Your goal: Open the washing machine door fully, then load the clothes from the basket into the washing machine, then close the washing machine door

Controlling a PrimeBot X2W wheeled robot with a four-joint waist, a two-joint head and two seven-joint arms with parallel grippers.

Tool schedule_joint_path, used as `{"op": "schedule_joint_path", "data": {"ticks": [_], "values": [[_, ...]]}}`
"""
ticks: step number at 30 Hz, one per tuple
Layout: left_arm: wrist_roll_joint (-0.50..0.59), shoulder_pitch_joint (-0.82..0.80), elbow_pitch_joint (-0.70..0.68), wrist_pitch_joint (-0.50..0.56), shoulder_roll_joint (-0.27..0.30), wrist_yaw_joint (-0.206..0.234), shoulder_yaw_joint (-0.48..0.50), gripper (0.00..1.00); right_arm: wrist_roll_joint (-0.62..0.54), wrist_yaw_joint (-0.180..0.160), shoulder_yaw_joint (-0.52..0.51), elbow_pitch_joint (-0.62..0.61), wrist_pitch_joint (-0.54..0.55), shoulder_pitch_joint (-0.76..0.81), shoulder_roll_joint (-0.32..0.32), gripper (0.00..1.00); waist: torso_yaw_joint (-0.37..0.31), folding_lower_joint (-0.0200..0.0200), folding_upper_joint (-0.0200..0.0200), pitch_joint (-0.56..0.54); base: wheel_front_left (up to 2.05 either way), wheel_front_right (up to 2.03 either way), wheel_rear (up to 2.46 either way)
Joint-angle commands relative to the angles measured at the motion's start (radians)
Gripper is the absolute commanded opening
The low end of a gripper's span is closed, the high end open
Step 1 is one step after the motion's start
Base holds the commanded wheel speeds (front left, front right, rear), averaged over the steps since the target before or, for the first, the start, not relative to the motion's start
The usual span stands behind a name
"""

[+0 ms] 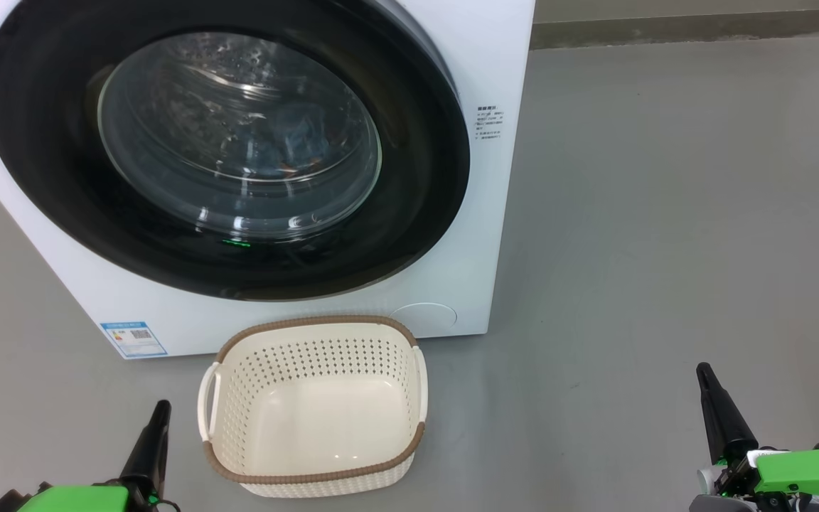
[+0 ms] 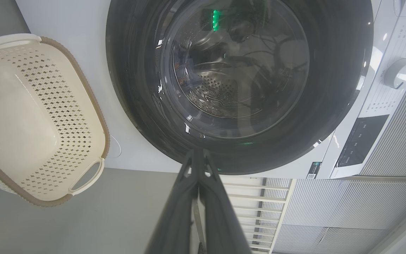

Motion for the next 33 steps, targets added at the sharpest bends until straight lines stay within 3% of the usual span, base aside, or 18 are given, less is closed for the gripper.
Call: {"op": "schedule_joint_path", "data": {"ticks": [1, 33], "values": [[-0.008, -0.041, -0.028, 0.002, 0.017, -0.003, 0.034, 0.0, -0.001, 0.002, 0.017, -0.025, 0.006, -0.04, -0.002, 0.0, 0.0, 0.0, 0.0, 0.0, 0.0, 0.0, 0.0], [-0.008, -0.041, -0.028, 0.002, 0.017, -0.003, 0.034, 0.0, -0.006, 0.002, 0.011, -0.024, 0.011, -0.041, 0.002, 0.0, 0.0, 0.0, 0.0, 0.0, 0.0, 0.0, 0.0]]}}
